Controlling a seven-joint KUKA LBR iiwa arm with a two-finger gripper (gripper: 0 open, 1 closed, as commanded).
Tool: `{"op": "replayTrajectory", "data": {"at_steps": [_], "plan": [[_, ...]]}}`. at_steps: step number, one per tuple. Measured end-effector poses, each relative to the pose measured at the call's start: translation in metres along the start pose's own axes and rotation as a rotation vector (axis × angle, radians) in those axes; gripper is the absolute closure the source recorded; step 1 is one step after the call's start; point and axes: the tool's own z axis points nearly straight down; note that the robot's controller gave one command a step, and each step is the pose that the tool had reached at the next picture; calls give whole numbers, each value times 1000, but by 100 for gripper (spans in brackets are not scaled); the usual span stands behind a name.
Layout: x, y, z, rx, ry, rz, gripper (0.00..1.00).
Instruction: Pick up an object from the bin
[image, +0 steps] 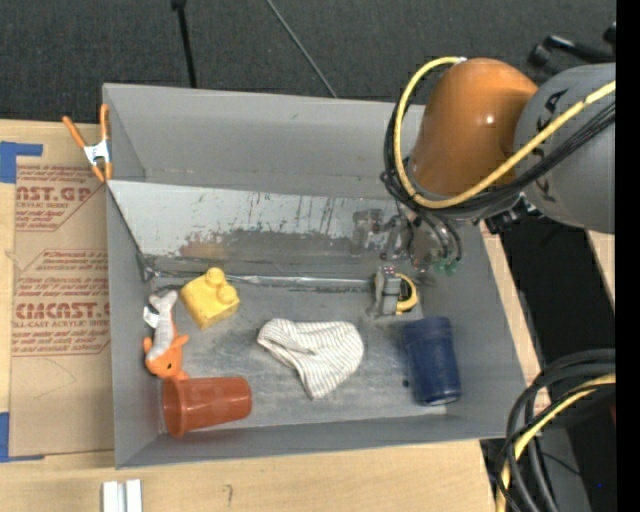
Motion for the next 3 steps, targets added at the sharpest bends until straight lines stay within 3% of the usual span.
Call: {"op": "replayTrajectory", "data": {"at_steps": [1, 2, 3], "plan": [[-1, 0, -5, 0, -8, 0, 0], [1, -4, 39, 2, -13, -74, 0], [57, 20, 83, 0, -8, -45, 0]]}}
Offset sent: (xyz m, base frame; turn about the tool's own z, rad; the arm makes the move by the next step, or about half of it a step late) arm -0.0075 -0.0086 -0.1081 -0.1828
